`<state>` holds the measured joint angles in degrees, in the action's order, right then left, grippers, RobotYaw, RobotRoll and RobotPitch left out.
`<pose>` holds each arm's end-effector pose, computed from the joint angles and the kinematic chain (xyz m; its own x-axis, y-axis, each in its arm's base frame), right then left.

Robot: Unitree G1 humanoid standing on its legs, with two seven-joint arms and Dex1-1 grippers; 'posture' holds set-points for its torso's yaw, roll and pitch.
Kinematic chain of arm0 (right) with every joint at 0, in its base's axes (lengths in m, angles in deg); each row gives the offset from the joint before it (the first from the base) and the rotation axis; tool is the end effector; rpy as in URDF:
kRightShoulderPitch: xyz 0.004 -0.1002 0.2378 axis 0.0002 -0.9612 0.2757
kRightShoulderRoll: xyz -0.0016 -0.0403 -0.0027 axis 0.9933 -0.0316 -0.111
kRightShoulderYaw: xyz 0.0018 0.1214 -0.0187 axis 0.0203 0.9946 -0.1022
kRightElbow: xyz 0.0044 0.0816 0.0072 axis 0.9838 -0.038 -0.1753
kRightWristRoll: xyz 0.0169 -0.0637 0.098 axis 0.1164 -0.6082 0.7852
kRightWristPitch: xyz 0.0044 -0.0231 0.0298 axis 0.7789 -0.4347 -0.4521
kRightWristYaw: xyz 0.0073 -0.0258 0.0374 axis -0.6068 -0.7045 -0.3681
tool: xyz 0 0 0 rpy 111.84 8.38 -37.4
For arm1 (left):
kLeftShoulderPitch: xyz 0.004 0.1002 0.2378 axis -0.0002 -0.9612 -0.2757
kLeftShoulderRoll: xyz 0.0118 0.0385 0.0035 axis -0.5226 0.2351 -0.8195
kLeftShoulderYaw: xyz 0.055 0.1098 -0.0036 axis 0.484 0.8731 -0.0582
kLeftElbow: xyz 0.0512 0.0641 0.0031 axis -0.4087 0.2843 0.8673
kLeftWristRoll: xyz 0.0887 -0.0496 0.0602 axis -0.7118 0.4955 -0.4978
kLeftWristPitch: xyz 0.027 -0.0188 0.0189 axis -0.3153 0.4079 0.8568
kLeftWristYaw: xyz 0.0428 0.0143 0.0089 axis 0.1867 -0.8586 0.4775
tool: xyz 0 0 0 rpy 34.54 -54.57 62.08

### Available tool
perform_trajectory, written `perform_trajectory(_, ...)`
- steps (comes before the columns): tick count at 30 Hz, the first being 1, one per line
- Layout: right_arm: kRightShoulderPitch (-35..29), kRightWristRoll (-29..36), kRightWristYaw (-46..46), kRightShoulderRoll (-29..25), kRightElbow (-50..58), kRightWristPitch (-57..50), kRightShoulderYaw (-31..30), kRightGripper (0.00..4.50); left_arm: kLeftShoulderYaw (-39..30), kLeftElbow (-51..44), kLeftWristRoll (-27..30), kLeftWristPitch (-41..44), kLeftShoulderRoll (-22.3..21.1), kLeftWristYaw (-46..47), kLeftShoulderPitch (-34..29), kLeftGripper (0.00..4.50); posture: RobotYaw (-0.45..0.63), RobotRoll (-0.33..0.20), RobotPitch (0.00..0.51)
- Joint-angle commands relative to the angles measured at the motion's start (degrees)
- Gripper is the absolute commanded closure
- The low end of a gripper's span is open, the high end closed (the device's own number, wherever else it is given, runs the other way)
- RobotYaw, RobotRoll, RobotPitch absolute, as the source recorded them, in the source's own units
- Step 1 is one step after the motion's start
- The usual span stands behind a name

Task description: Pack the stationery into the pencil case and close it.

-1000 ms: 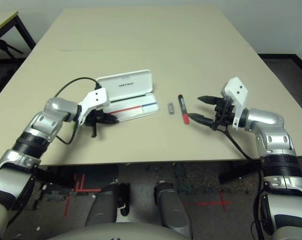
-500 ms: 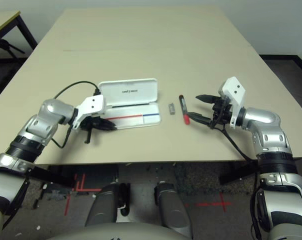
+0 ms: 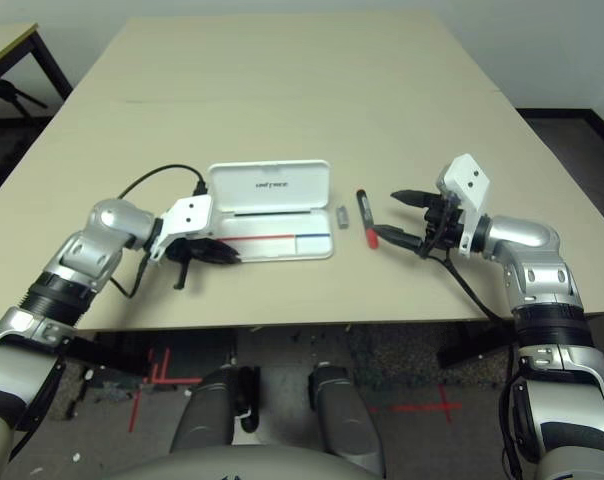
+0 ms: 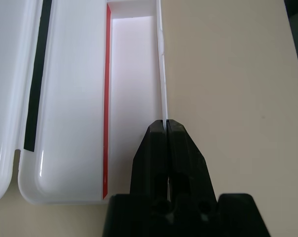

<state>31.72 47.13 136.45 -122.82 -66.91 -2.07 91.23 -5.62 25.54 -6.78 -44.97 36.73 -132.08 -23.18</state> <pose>0.2978 -0.3149 0.1210 0.5990 0.7595 -0.2537 -0.8000 0.5810 -0.1496 0.3331 0.2065 0.1260 0.1152 -0.7737 -0.6229 0.9868 0.0172 0.1611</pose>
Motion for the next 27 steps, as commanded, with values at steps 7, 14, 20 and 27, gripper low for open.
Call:
perform_trajectory(7, 0.0, -0.6, -0.1, 0.3, -0.2, 0.4, -0.8, 0.00, 0.3, -0.6, -0.8, -0.7, -0.4, 0.1, -1.0, 4.48, -0.13, 0.000, 0.090)
perform_trajectory(14, 0.2, -0.9, 0.0, 0.7, -0.3, 0.4, -0.9, 0.00, 0.0, -0.7, -1.2, -1.0, -0.7, 1.4, -1.1, 2.68, -0.13, 0.000, 0.091)
perform_trajectory(20, 0.3, -1.0, 0.1, 0.9, -0.5, 0.5, -1.0, 0.00, -0.9, -2.5, 0.1, 0.4, -1.0, 1.1, -1.7, 0.36, -0.12, 0.000, 0.091)
perform_trajectory(27, 0.7, -1.2, 0.3, 1.1, -1.1, 0.8, -1.1, 0.00, -2.7, -8.3, 3.3, 4.5, -1.7, 0.4, -3.8, 0.03, -0.12, 0.000, 0.090)
